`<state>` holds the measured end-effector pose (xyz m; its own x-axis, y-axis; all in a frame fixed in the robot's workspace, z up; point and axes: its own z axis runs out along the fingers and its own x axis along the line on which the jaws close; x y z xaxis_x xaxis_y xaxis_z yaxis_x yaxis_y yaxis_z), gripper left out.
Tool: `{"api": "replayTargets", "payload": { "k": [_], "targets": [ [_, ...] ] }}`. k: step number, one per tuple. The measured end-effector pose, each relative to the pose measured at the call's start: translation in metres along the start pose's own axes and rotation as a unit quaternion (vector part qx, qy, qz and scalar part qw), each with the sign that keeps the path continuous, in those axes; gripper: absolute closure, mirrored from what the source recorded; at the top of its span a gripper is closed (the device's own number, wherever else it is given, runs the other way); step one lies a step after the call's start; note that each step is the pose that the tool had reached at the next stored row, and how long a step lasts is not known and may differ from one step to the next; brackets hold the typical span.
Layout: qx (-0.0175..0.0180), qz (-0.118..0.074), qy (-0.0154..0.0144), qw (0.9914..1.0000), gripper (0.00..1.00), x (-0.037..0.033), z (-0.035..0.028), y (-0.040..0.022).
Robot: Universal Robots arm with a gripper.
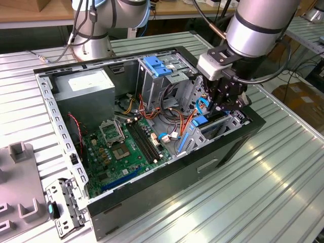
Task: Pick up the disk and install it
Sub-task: 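Insert the second disk wire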
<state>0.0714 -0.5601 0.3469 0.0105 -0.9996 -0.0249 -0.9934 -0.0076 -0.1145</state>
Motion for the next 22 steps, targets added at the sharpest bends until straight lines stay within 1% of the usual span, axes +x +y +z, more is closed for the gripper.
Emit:
{"api": "replayTargets", "payload": {
  "k": [3, 4, 5, 7, 8, 9, 10, 11, 12, 20, 22],
  "targets": [
    [0.0000, 0.000, -0.0011, 1.00000, 0.84, 0.0017, 0.0019, 0.0002],
    [0.0000, 0.000, -0.0013, 1.00000, 0.84, 0.0017, 0.0016, 0.0002],
    [0.0001, 0.003, -0.0026, 0.99999, 0.84, 0.0016, -0.0002, 0.0000],
    [0.0002, 0.007, -0.0030, 0.99997, 0.84, 0.0016, -0.0031, -0.0003],
    [0.0003, 0.009, -0.0033, 0.99996, 0.84, 0.0017, -0.0031, -0.0003],
    [0.0003, 0.010, -0.0042, 0.99994, 0.84, 0.0019, -0.0031, -0.0003],
    [0.0004, 0.013, -0.0106, 0.99986, 0.84, 0.0030, -0.0032, -0.0003],
    [0.0004, 0.015, -0.0155, 0.99977, 0.84, 0.0038, -0.0033, -0.0004],
    [0.0004, 0.016, -0.0195, 0.99968, 0.84, 0.0049, -0.0033, -0.0003],
    [0.0004, 0.017, -0.0196, 0.99967, 0.84, 0.0056, -0.0005, 0.0000],
    [0.0005, 0.017, -0.0197, 0.99967, 0.84, 0.0057, 0.0014, 0.0002]
  ]
}}
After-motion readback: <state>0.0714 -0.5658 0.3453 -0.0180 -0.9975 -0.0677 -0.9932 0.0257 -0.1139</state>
